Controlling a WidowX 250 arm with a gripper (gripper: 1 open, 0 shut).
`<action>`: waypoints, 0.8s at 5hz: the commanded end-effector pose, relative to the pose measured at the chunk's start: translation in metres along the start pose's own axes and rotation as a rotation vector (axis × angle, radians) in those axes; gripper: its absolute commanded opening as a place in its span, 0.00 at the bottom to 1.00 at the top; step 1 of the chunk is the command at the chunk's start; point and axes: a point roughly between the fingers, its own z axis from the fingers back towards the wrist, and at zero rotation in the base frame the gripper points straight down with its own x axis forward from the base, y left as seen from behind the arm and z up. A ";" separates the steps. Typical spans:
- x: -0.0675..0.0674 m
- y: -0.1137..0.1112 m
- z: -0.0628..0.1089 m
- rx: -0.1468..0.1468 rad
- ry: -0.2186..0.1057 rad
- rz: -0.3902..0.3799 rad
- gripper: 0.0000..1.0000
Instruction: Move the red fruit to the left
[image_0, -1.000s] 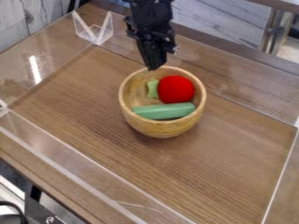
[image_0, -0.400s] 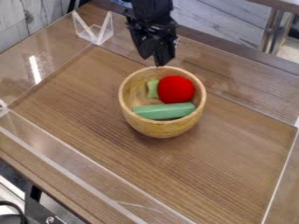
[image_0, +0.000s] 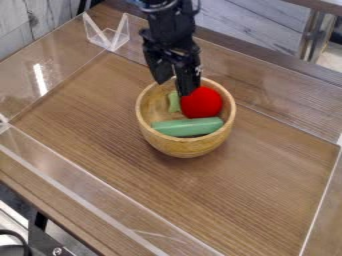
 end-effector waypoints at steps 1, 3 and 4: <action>-0.002 -0.001 -0.002 0.013 -0.018 -0.025 0.00; 0.010 -0.025 0.030 0.022 -0.075 0.015 0.00; 0.016 -0.027 0.050 0.025 -0.111 0.016 0.00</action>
